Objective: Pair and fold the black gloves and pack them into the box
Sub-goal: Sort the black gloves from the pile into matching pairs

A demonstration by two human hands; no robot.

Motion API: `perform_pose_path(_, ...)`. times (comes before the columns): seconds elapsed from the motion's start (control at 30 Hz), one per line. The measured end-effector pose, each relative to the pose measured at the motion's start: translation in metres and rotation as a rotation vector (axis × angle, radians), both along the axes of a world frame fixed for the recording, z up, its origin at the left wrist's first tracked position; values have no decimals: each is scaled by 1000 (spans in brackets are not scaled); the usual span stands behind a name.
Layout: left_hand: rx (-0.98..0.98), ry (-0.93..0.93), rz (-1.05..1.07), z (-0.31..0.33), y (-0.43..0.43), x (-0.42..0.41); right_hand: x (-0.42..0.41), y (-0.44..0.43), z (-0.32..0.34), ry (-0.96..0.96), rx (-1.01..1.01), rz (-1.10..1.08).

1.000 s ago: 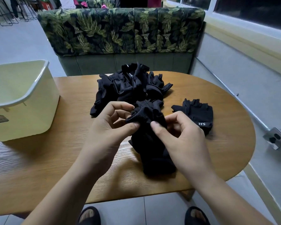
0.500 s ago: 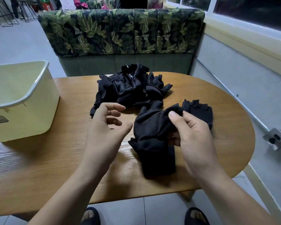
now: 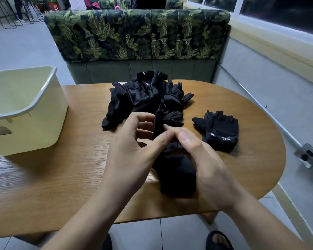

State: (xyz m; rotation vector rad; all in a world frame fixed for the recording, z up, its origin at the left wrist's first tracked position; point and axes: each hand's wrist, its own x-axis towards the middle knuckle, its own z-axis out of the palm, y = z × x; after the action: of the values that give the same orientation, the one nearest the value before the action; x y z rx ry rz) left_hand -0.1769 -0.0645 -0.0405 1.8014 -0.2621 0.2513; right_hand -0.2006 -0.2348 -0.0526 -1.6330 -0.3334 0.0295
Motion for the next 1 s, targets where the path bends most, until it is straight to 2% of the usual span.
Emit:
perform_pose_path(0.13,-46,-8,27,1,5,5,17,0,14,46,-70,82)
perform_pose_path(0.2,-95,21,58,3,9,8,10,-2,11,17,-87,-9)
perform_pose_path(0.33,-292,151,-35,6,15,13,9,-8,-7,164,-96,-184)
perform_pose_path(0.37,-382,205,-82,8,17,14,12,-7,-9,214,-63,-211)
perform_pose_path(0.43,-568,313,-191,11,18,15,14,-4,-7,355,162,-175)
perform_pose_path(0.53,-655,374,-268,10,16,15,8,-4,7,552,535,56)
perform_pose_path(0.6,-624,383,-230,7,16,16,8,-8,13,558,627,119)
perform_pose_path(0.67,-512,380,-150,3,17,20,14,-14,11,503,589,39)
perform_pose_path(0.8,-228,421,-59,-8,20,25,26,-35,-2,404,366,-212)
perform_pose_path(1.0,99,531,-122,-23,20,27,30,-49,-17,431,70,-306)
